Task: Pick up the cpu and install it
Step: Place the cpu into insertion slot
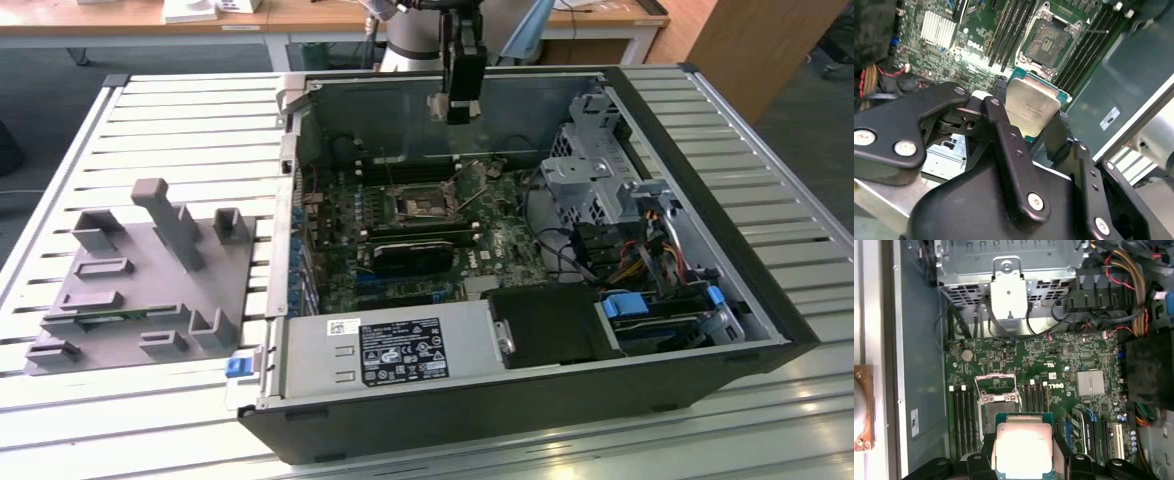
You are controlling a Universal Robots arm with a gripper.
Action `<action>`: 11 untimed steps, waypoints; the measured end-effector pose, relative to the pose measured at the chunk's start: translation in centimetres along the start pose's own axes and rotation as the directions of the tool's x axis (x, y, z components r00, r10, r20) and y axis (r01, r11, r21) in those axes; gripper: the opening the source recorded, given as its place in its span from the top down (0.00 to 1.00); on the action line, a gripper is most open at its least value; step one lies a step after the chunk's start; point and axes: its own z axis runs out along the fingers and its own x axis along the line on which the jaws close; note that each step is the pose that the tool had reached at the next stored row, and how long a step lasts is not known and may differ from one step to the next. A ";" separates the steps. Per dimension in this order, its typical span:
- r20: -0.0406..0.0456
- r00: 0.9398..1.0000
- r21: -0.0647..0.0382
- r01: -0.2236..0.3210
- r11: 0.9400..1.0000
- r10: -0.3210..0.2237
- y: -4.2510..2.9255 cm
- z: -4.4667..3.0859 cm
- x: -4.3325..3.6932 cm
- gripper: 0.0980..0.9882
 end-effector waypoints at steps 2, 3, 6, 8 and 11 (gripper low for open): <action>-0.002 0.999 0.000 0.035 0.999 -0.035 -0.01 0.10 0.00 0.51; -0.003 0.999 0.000 0.053 0.999 -0.053 -0.01 0.15 0.00 0.51; -0.006 0.995 0.001 0.102 0.995 -0.102 -0.03 0.28 0.00 0.51; -0.007 0.991 0.001 0.130 0.992 -0.130 -0.05 0.36 -0.01 0.51; -0.009 0.988 0.001 0.154 0.988 -0.154 -0.23 0.45 -0.02 0.51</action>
